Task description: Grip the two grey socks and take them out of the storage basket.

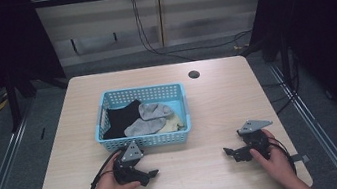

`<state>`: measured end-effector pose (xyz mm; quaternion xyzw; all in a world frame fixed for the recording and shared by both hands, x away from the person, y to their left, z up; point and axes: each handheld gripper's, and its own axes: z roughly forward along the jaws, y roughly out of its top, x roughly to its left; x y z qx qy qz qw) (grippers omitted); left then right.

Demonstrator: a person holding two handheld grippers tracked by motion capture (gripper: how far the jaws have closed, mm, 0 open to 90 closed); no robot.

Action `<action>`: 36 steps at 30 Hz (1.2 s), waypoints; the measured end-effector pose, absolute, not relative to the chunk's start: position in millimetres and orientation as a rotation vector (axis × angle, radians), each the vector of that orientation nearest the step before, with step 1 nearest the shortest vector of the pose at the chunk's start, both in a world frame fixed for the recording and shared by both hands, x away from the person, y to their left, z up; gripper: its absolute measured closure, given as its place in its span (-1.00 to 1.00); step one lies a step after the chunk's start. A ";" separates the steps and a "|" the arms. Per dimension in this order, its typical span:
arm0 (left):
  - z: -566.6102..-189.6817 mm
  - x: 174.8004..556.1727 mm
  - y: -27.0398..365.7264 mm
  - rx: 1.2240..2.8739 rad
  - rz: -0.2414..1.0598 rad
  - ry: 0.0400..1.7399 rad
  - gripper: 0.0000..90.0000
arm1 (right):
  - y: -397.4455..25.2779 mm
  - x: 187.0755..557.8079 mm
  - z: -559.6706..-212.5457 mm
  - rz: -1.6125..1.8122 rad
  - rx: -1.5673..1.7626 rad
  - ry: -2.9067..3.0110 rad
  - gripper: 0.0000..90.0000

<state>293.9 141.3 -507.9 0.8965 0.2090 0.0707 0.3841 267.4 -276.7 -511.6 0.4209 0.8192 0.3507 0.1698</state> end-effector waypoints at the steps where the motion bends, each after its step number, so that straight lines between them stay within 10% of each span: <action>1: -507.0 293.3 140.5 2.291 0.180 0.544 -0.72 | -276.7 267.4 -511.6 0.997 1.196 2.328 -0.76; 36: -397.4 335.1 128.2 2.579 -0.100 0.761 -0.43 | -276.9 267.3 -511.4 0.997 1.201 2.329 -0.76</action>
